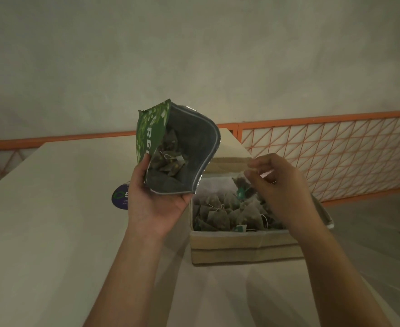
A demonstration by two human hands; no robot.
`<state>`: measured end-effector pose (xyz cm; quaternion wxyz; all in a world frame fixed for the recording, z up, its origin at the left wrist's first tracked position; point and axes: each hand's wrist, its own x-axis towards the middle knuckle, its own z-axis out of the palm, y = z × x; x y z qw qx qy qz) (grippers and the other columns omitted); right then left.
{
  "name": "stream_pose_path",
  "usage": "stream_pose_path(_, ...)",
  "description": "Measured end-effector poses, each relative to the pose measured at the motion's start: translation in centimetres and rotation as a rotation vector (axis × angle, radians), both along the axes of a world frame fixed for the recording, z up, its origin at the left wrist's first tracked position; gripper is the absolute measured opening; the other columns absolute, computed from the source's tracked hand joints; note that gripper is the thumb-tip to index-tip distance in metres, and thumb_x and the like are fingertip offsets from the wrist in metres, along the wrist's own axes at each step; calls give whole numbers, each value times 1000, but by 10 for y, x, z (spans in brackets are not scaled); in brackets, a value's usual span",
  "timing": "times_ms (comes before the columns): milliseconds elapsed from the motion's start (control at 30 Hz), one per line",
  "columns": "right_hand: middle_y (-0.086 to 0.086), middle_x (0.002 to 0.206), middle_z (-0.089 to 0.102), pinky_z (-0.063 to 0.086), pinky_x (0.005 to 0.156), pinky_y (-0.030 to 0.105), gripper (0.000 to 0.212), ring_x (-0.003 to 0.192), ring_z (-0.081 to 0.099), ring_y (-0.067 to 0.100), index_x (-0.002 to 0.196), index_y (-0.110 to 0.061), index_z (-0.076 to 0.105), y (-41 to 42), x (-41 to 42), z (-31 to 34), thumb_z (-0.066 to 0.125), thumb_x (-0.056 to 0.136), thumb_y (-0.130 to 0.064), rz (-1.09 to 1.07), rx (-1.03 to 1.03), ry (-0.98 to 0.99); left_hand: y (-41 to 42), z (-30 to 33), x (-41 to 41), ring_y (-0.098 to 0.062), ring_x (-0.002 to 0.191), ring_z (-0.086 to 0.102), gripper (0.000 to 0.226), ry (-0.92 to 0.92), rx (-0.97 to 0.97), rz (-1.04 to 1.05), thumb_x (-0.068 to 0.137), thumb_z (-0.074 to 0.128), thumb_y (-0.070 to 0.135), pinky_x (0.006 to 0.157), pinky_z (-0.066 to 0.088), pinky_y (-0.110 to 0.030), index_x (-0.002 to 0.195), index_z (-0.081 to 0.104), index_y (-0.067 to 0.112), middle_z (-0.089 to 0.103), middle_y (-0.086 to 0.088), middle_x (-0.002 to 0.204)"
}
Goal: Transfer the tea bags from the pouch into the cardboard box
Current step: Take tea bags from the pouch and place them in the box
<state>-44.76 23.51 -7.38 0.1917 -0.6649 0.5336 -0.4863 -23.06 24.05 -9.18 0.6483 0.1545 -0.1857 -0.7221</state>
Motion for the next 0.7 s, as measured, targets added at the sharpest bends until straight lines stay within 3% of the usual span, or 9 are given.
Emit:
stream_pose_path(133,-14,114,53,44,70,9,29,91,54,-2,115,-33,59,1,14,8,67,88,-27,4,-104,59,-2,-1,1,-30,111,66,52,-10,-9,1,97,49,52,75,60,-35,135,63,19,63,-13,137)
stream_pose_path(233,-12,103,55,44,72,5,20,84,54,-4,105,-28,66,6,40,26,68,88,-19,87,-283,58,-2,-1,1,-29,107,68,51,-47,-29,10,99,45,53,74,59,-33,131,66,18,65,-12,134)
stream_pose_path(333,-4,96,61,42,77,9,17,82,52,-1,102,-17,73,1,69,43,69,87,-13,232,-384,237,-1,0,0,-26,109,68,49,-46,-24,40,100,46,51,82,58,-33,127,67,16,66,-11,131)
stream_pose_path(467,3,111,62,48,89,30,25,106,55,18,114,-20,70,-21,98,55,59,93,-15,320,-287,668,-1,-2,2,-25,123,57,47,-56,7,83,99,47,49,98,45,-34,122,73,17,62,-9,139)
stream_pose_path(600,6,105,56,41,75,30,25,100,52,20,115,-9,63,-33,116,62,56,91,-10,291,-167,985,-2,-1,0,-23,110,68,46,-68,24,102,100,46,50,88,55,-34,111,79,19,70,-8,127)
stream_pose_path(700,10,122,54,39,88,36,30,114,48,26,122,-10,58,-35,126,63,54,93,-11,262,-102,1098,-1,0,0,-25,111,69,47,-86,29,120,100,45,50,94,53,-36,121,73,18,70,-9,127)
